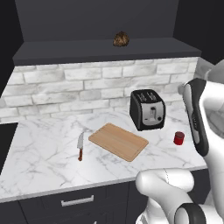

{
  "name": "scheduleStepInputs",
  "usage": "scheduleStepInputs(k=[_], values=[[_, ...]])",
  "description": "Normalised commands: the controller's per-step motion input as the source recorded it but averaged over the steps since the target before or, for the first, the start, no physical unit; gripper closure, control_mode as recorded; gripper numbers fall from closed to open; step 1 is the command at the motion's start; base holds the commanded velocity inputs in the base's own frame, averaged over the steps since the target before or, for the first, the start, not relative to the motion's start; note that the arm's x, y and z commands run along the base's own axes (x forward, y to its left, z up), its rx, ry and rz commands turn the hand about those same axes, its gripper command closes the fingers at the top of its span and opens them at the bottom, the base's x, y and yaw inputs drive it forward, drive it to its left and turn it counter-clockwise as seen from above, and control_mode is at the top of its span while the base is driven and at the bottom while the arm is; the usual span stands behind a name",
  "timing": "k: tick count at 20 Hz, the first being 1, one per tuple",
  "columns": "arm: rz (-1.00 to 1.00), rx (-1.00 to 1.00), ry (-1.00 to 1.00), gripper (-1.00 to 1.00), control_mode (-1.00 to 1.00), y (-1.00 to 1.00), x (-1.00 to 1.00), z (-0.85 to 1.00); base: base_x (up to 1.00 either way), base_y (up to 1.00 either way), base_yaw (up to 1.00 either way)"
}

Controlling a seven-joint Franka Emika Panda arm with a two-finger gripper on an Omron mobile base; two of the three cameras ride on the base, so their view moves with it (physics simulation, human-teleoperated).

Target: Pick the bread, place it on the cutting board, pick the jam, place it on the counter, and close the cabinet.

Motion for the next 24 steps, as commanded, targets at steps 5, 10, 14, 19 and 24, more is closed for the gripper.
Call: scheduleStepInputs(k=[5, 10, 14, 19, 24], values=[[0.00, 0.00, 0.00, -1.00, -1.00, 0.39, -0.14, 0.39, 0.00, 0.00, 0.00], [0.00, 0.00, 0.00, -1.00, -1.00, 0.39, -0.11, 0.41, 0.00, 0.00, 0.00], [0.00, 0.00, 0.00, -1.00, -1.00, 0.41, -0.13, 0.32, 0.00, 0.00, 0.00], [0.00, 0.00, 0.00, -1.00, -1.00, 0.42, -0.14, 0.35, 0.00, 0.00, 0.00], [0.00, 0.00, 0.00, -1.00, -1.00, 0.51, -0.06, 0.20, 0.00, 0.00, 0.00]])
